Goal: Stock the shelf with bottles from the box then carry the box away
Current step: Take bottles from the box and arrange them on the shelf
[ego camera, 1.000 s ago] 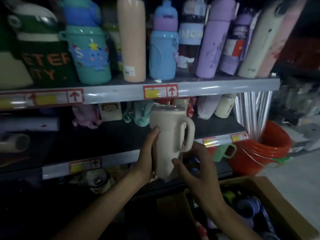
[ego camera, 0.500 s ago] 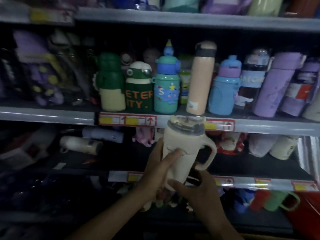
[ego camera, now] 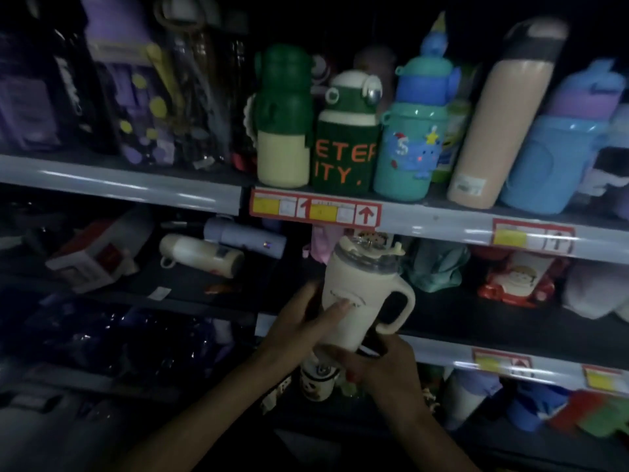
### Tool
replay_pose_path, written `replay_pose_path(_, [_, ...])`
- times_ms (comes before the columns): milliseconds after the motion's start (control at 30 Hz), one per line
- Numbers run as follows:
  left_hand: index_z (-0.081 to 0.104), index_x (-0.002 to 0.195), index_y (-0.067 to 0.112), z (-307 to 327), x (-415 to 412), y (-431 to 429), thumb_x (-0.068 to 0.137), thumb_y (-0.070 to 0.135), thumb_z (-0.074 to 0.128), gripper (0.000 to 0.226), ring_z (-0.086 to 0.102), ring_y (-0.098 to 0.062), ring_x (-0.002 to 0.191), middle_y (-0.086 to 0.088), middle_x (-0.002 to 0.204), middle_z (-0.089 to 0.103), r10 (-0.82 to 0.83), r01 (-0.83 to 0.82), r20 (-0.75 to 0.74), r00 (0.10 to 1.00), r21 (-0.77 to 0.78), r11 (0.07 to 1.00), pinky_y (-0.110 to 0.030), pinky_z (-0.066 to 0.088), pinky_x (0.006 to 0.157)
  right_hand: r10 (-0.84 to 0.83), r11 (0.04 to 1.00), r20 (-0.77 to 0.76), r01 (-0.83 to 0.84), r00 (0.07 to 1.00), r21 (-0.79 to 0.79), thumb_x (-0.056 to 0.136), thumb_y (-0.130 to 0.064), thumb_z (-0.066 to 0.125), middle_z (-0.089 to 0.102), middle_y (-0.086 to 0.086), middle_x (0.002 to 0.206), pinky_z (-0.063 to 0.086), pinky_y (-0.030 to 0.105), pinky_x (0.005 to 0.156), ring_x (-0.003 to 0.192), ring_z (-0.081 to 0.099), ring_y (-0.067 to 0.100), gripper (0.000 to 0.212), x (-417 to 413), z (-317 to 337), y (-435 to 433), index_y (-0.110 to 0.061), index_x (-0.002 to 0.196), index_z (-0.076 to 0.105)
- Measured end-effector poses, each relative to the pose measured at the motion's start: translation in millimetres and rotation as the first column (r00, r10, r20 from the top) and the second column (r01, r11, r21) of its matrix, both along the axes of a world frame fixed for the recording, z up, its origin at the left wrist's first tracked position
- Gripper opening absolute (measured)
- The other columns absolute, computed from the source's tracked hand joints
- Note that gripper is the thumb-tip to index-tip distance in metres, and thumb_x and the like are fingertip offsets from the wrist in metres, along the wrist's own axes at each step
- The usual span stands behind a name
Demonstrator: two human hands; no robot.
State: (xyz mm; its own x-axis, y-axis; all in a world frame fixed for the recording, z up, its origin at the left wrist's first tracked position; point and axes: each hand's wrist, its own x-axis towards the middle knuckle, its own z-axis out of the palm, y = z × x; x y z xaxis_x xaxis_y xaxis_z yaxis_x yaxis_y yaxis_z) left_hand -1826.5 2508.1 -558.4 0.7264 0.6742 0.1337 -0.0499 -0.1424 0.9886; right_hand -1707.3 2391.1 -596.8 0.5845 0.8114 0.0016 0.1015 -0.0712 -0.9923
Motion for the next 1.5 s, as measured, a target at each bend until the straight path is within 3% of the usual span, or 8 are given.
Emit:
replay_pose_path(67, [0.063,0.123,0.041,-13,-1,13,0.086,0.055,0.071,0.040,0.066,0.000,0.111,0.016,0.121,0.070,0.053,-0.051,-0.044,0.998,0.040,0.998,-0.029,0.055,0.093,-0.007,1.000,-0.006,0.007,1.000,-0.003,0.072,-0.040,0.092,0.077,-0.008,0.114,0.058,0.047,0.095,0.108,0.072,0.017,0.058,3,-8,13,-0.027,0.125,0.072])
replay_pose_path(167, [0.063,0.119,0.031,-30,3,29,0.093,0.034,0.072,0.028,0.067,0.002,0.099,0.016,0.111,0.069,0.124,-0.118,-0.081,0.989,0.073,0.990,-0.010,0.051,0.077,-0.050,0.998,0.005,0.050,0.999,0.023,0.062,-0.048,0.091,0.079,-0.006,0.106,0.059,0.025,0.071,0.100,0.074,0.017,0.067,12,-15,33,-0.023,0.121,0.073])
replay_pose_path(267, [0.056,0.124,0.030,-43,13,45,0.092,0.031,0.072,0.036,0.058,0.018,0.086,0.028,0.103,0.056,0.177,-0.164,-0.117,0.977,0.110,0.980,-0.002,0.046,0.069,-0.088,0.995,0.021,0.087,0.996,0.052,0.073,-0.019,0.090,0.077,-0.011,0.099,0.057,0.014,0.070,0.089,0.073,-0.002,0.047,21,-18,51,-0.015,0.116,0.074])
replay_pose_path(500, [0.066,0.116,0.023,-56,48,80,0.085,0.027,0.082,0.036,0.064,0.015,0.075,0.024,0.093,0.064,0.238,-0.236,-0.047,0.970,0.048,0.971,-0.004,0.046,0.062,-0.186,0.982,0.077,0.183,0.980,0.041,0.071,-0.018,0.092,0.078,-0.004,0.099,0.059,0.024,0.077,0.093,0.074,0.010,0.045,48,-36,97,-0.011,0.112,0.076])
replay_pose_path(633, [0.070,0.118,0.019,-70,64,98,0.081,0.026,0.085,0.040,0.070,0.004,0.085,0.012,0.098,0.074,0.286,-0.286,0.007,0.958,0.007,0.958,-0.011,0.051,0.070,-0.210,0.977,0.069,0.207,0.975,0.048,0.067,-0.021,0.094,0.078,-0.003,0.098,0.062,0.030,0.080,0.092,0.074,0.012,0.050,57,-43,119,-0.010,0.112,0.075])
replay_pose_path(800, [0.069,0.116,0.019,-78,77,116,0.081,0.022,0.085,0.038,0.068,0.011,0.080,0.011,0.098,0.073,0.334,-0.334,0.052,0.941,-0.022,0.942,-0.008,0.050,0.068,-0.243,0.970,0.038,0.242,0.969,0.030,0.067,-0.023,0.095,0.079,0.000,0.099,0.063,0.041,0.085,0.094,0.075,0.020,0.047,66,-48,150,-0.013,0.108,0.076])
replay_pose_path(933, [0.068,0.123,0.010,-76,85,131,0.079,0.018,0.086,0.049,0.069,0.005,0.086,0.003,0.105,0.075,0.377,-0.374,0.080,0.923,-0.051,0.926,-0.010,0.051,0.069,-0.249,0.966,-0.032,0.250,0.968,0.062,0.074,-0.005,0.089,0.078,0.005,0.101,0.062,0.041,0.088,0.096,0.074,0.022,0.040,73,-50,176,-0.006,0.112,0.075])
replay_pose_path(1500, [0.070,0.112,0.019,-78,99,160,0.078,0.019,0.086,0.037,0.073,-0.006,0.091,0.002,0.102,0.076,0.493,-0.481,0.131,0.860,-0.112,0.870,-0.025,0.059,0.083,-0.271,0.957,0.019,0.268,0.962,0.108,0.086,-0.004,0.079,0.073,0.003,0.112,0.059,0.036,0.095,0.104,0.069,0.017,0.040,77,-59,226,-0.012,0.124,0.068])
